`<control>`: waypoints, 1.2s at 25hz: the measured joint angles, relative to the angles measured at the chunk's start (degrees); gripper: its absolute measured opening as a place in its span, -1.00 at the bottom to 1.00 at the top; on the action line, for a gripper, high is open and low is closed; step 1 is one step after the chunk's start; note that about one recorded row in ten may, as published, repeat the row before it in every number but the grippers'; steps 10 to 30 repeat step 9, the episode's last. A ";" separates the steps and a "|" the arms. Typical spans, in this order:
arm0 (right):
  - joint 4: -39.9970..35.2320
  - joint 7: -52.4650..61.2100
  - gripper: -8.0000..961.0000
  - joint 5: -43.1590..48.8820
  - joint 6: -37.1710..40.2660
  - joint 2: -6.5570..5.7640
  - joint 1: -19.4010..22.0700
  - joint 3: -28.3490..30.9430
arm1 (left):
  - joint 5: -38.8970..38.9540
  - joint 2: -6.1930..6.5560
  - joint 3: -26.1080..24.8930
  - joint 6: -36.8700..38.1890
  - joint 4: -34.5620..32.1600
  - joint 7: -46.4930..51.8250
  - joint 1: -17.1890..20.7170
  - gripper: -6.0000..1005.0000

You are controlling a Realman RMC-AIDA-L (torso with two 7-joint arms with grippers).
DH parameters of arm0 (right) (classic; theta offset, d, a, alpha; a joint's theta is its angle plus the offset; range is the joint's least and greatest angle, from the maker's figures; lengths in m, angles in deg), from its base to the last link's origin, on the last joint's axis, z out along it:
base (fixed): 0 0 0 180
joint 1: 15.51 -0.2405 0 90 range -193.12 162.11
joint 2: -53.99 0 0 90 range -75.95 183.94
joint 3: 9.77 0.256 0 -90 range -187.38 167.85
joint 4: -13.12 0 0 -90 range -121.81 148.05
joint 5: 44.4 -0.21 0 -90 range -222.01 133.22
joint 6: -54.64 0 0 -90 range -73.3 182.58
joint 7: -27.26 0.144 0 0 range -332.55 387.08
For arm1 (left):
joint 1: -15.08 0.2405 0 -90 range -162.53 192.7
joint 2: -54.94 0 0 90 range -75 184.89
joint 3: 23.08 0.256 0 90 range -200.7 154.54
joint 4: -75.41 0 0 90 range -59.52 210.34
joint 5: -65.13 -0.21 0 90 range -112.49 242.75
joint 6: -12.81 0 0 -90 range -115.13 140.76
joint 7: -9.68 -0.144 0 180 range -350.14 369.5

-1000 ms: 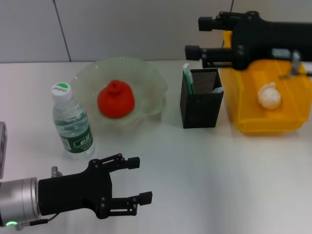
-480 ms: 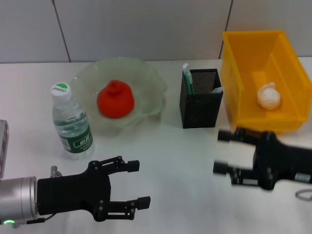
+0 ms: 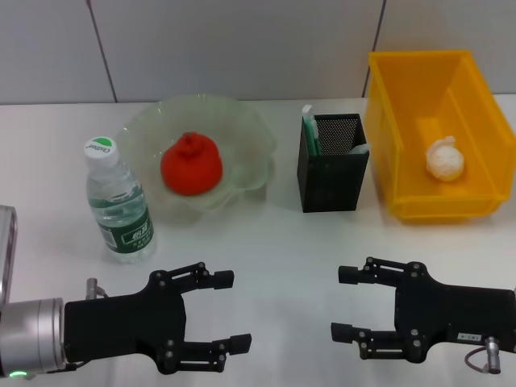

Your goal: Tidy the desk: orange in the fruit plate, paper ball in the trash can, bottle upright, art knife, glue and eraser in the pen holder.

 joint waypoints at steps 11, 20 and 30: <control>0.71 -0.35 0.62 0.51 0.05 0.20 -0.78 -0.02 | -0.04 0.28 -0.28 0.71 0.07 0.12 0.29 0.73; 0.71 -0.35 0.62 0.51 0.05 0.20 -0.78 -0.02 | -0.04 0.28 -0.28 0.71 0.07 0.12 0.29 0.73; 0.71 -0.35 0.62 0.51 0.05 0.20 -0.78 -0.02 | -0.04 0.28 -0.28 0.71 0.07 0.12 0.29 0.73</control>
